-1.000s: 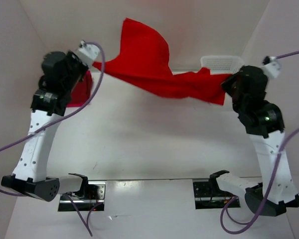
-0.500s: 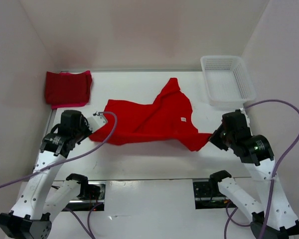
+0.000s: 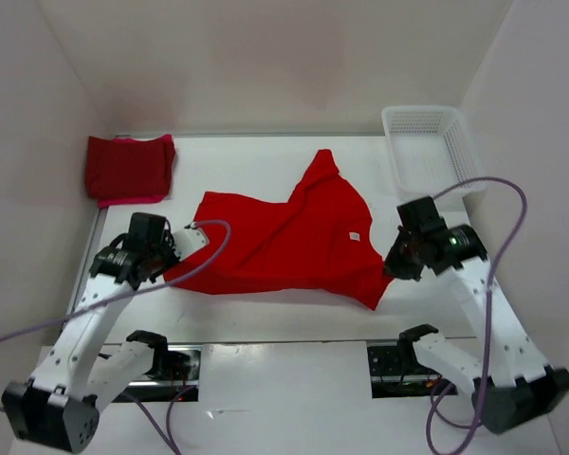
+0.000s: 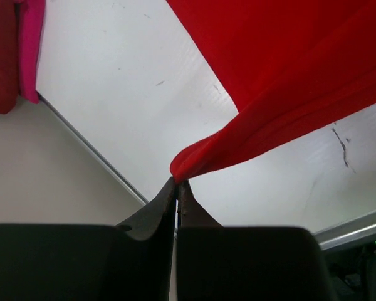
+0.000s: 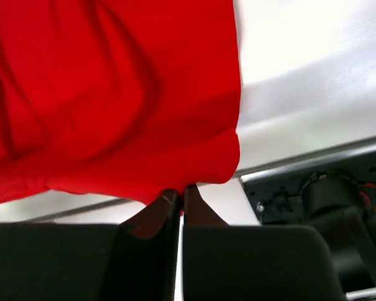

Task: Fold and stack the t-shirts
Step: Flatten out the tshirt

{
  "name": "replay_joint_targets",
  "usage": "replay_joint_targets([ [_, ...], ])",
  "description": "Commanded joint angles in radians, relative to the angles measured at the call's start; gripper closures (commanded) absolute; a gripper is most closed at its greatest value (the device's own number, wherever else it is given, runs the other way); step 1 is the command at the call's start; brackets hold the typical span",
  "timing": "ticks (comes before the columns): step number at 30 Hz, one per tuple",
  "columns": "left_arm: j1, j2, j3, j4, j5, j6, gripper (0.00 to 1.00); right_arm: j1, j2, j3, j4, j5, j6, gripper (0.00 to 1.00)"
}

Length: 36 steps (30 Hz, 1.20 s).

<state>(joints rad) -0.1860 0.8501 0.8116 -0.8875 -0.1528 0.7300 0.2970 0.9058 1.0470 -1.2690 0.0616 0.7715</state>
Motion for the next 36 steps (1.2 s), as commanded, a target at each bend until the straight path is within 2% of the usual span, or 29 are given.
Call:
replay_joint_targets([
  [1,0.002,0.197,0.055,0.208,-0.042,-0.018,1.0,0.007,0.246,0.114,0.208,0.085,-0.121,1.0],
  [4,0.048,0.502,0.417,0.295,-0.054,-0.088,1.0,0.007,0.488,0.44,0.25,0.251,-0.225,1.0],
  [5,0.065,0.577,0.567,0.295,-0.044,-0.178,1.0,0.007,0.651,0.726,0.212,0.364,-0.225,1.0],
  [6,0.081,0.703,0.733,0.276,-0.033,-0.234,1.0,0.007,0.727,0.906,0.171,0.401,-0.225,1.0],
  [7,0.114,0.752,1.067,0.265,-0.016,-0.289,1.0,0.007,0.796,1.093,0.128,0.424,-0.225,1.0],
  [8,0.123,0.791,1.222,0.265,-0.004,-0.334,1.0,0.007,0.937,1.517,0.037,0.458,-0.225,1.0],
  [10,0.123,0.831,1.499,0.284,-0.004,-0.386,1.0,0.007,1.051,1.952,-0.026,0.478,-0.209,1.0],
  [12,0.108,0.816,1.554,0.276,0.028,-0.374,1.0,-0.007,1.038,1.982,-0.018,0.478,-0.193,1.0],
  [13,0.099,0.802,1.545,0.275,0.029,-0.365,1.0,-0.007,1.048,1.975,-0.035,0.492,-0.213,1.0],
  [15,0.088,0.729,1.381,0.301,0.038,-0.327,1.0,0.025,1.001,1.807,-0.035,0.52,-0.213,1.0],
  [17,0.088,0.634,1.216,0.375,0.024,-0.287,1.0,0.078,0.961,1.728,-0.035,0.564,-0.192,1.0],
  [18,0.088,0.607,1.074,0.386,0.013,-0.267,1.0,0.094,0.949,1.658,-0.035,0.581,-0.18,1.0],
  [20,0.088,0.539,0.956,0.386,0.002,-0.225,1.0,0.131,0.929,1.589,-0.035,0.581,-0.17,1.0],
  [23,0.088,0.44,0.709,0.423,-0.017,-0.173,1.0,0.152,0.857,1.338,-0.018,0.613,-0.135,1.0],
  [24,0.088,0.419,0.654,0.423,-0.034,-0.161,1.0,0.169,0.793,1.171,0.032,0.613,-0.135,1.0],
  [25,0.088,0.377,0.549,0.432,-0.056,-0.14,1.0,0.185,0.751,1.077,0.068,0.604,-0.126,1.0],
  [26,0.088,0.356,0.499,0.432,-0.066,-0.129,1.0,0.201,0.71,0.983,0.103,0.594,-0.126,1.0],
  [27,0.088,0.334,0.45,0.432,-0.077,-0.12,1.0,0.224,0.668,0.811,0.129,0.583,-0.111,1.0],
  [29,0.088,0.263,0.365,0.403,-0.077,-0.107,1.0,0.238,0.567,0.66,0.142,0.548,-0.062,1.0],
  [30,0.097,0.239,0.289,0.388,-0.077,-0.089,1.0,0.263,0.539,0.522,0.142,0.534,-0.048,1.0],
  [32,0.097,0.172,0.22,0.327,-0.077,-0.046,1.0,0.301,0.458,0.405,0.142,0.471,-0.005,1.0],
  [33,0.097,0.149,0.187,0.299,-0.077,-0.032,1.0,0.324,0.438,0.312,0.142,0.451,0.018,1.0],
  [36,0.097,0.073,0.055,0.196,-0.053,0.028,1.0,0.393,0.403,0.17,0.114,0.344,0.097,1.0],
])
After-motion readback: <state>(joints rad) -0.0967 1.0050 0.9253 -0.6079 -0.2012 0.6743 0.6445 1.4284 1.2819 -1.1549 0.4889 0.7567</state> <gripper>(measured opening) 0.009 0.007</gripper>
